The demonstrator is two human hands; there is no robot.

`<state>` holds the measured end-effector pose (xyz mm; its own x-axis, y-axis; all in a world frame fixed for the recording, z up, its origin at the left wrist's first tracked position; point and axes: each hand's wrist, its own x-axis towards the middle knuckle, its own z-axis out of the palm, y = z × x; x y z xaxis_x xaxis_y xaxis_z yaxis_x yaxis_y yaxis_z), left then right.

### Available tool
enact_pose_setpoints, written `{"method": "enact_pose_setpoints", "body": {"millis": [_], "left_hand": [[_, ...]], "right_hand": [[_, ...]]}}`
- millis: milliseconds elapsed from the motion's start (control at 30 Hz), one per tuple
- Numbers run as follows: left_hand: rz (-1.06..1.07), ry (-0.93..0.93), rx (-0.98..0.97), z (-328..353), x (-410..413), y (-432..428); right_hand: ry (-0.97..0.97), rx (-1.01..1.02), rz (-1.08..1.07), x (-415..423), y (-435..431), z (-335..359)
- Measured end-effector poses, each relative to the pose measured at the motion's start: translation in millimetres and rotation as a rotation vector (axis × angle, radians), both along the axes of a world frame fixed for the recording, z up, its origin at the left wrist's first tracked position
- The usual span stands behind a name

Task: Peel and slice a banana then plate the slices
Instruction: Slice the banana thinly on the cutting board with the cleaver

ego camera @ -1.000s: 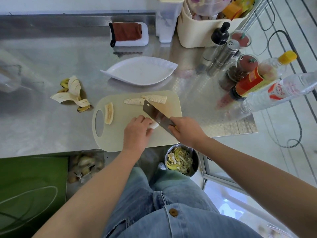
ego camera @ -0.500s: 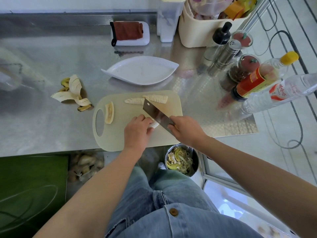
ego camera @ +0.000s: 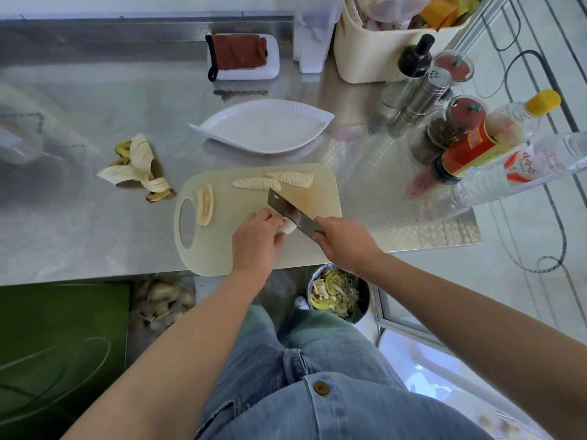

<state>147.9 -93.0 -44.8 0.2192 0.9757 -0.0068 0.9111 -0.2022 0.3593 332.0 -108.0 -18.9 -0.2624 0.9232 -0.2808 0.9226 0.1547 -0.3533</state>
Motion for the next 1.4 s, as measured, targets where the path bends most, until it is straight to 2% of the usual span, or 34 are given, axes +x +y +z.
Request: {"method": "enact_pose_setpoints", "body": {"millis": [167, 333, 1000, 1400], "left_hand": [[0.005, 0.002, -0.005, 1, 0, 0], [0.004, 0.002, -0.010, 1, 0, -1], [0.003, -0.014, -0.018, 1, -1, -2], [0.013, -0.012, -0.011, -2, 0, -2]], "right_hand": [[0.005, -0.030, 0.018, -2, 9, 6], [0.076, 0.044, -0.006, 1, 5, 12], [0.021, -0.017, 0.004, 0, 2, 4], [0.086, 0.037, 0.009, -4, 6, 12]]}}
